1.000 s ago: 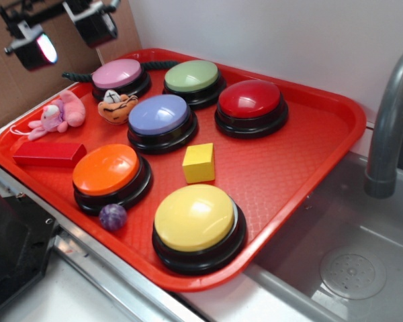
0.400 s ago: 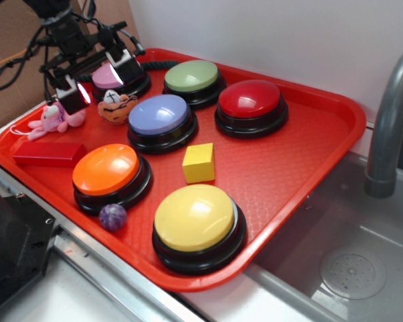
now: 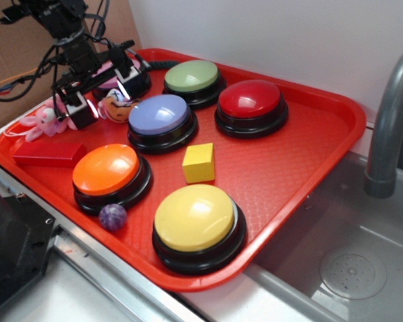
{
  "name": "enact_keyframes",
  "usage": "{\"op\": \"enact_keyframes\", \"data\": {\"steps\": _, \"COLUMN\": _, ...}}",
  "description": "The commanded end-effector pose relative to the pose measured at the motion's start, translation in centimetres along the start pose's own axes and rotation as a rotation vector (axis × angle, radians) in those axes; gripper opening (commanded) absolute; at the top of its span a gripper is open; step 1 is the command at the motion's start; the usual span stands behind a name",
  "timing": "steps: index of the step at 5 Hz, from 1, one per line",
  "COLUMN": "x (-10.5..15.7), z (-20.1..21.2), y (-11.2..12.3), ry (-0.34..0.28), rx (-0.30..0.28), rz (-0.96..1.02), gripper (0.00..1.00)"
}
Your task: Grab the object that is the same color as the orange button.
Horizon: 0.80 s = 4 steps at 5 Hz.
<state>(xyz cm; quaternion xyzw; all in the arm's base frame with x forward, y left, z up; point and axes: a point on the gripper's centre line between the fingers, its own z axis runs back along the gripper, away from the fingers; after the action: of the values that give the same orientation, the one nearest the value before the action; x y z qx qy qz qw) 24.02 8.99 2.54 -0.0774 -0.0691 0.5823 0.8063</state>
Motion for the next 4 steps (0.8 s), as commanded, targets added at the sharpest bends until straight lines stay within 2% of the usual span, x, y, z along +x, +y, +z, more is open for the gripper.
{"op": "enact_keyframes", "data": {"steps": 1, "x": 1.3, "z": -0.2, "y": 0.0, "ry": -0.007, "rx": -0.039, "rz": -0.030, "gripper": 0.00}}
{"op": "enact_keyframes", "data": {"steps": 2, "x": 1.3, "z": 0.4, "y": -0.3, "ry": -0.003, "rx": -0.011, "rz": -0.123, "gripper": 0.00}}
{"op": "enact_keyframes", "data": {"steps": 3, "x": 1.1, "z": 3.2, "y": -1.0, "ry": 0.052, "rx": 0.038, "rz": -0.308, "gripper": 0.00}}
{"op": "enact_keyframes", "data": {"steps": 4, "x": -0.3, "z": 6.7, "y": -1.4, "ry": 0.089, "rx": 0.032, "rz": -0.479, "gripper": 0.00}}
